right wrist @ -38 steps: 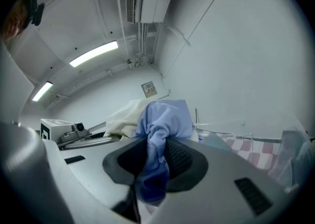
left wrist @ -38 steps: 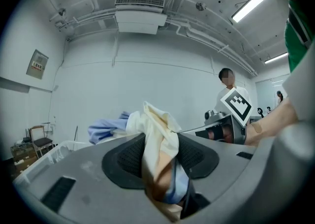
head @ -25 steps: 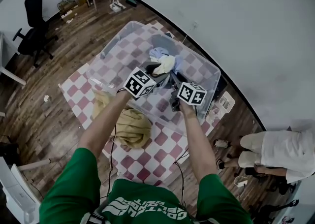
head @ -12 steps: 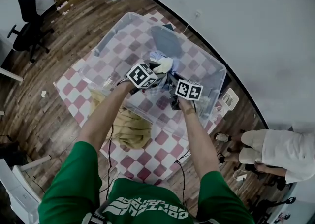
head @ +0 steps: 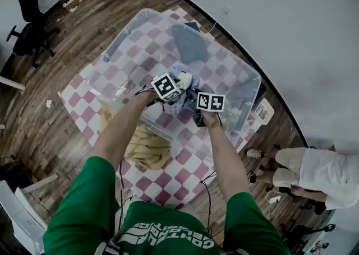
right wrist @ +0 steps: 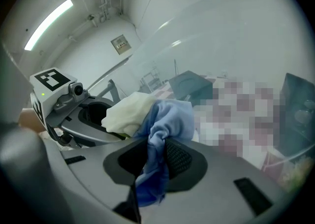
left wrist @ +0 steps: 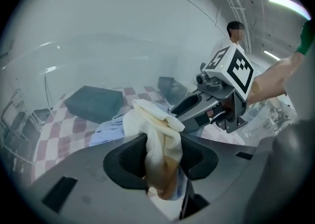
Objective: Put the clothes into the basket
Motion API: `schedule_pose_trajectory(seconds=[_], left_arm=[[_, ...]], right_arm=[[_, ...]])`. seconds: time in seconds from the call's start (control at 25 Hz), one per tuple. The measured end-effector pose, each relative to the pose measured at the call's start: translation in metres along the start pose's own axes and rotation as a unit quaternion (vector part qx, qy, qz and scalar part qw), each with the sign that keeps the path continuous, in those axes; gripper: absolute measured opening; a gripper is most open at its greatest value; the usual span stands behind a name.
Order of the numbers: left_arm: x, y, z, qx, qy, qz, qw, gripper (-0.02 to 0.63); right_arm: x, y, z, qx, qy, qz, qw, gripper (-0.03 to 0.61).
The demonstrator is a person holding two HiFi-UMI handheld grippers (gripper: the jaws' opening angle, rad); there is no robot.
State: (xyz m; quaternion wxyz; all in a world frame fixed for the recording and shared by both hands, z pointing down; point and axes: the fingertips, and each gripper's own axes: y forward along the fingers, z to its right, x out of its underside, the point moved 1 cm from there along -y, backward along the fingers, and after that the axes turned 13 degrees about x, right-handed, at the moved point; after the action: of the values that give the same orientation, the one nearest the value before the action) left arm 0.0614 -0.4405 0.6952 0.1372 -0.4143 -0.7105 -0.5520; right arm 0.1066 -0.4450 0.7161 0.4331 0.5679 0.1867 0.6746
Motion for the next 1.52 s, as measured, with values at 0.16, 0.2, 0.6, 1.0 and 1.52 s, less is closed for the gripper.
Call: schedule_pose_trajectory(seconds=[0.16, 0.2, 0.6, 1.0, 1.52], left_arm=[[0.016, 0.013, -0.001, 0.002, 0.008, -0.045, 0.9989, 0.166], [0.019, 0.016, -0.003, 0.001, 0.010, -0.054, 0.9985, 0.166], [0.053, 0.038, -0.008, -0.005, 0.034, -0.128, 0.9911, 0.166], [0.067, 0.021, -0.020, -0.057, 0.051, -0.192, 0.9783, 0.193], [0.016, -0.036, -0.008, -0.152, 0.097, -0.143, 0.9732, 0.193]], right_arm=[[0.016, 0.010, 0.005, 0.005, -0.002, -0.025, 1.000, 0.097], [0.019, 0.012, 0.005, 0.005, -0.005, -0.031, 1.000, 0.097], [0.036, 0.023, 0.006, 0.004, -0.033, -0.055, 0.998, 0.097], [0.028, 0.009, 0.004, 0.020, -0.081, -0.069, 0.994, 0.159], [0.003, -0.041, -0.001, 0.054, -0.095, -0.038, 0.993, 0.196]])
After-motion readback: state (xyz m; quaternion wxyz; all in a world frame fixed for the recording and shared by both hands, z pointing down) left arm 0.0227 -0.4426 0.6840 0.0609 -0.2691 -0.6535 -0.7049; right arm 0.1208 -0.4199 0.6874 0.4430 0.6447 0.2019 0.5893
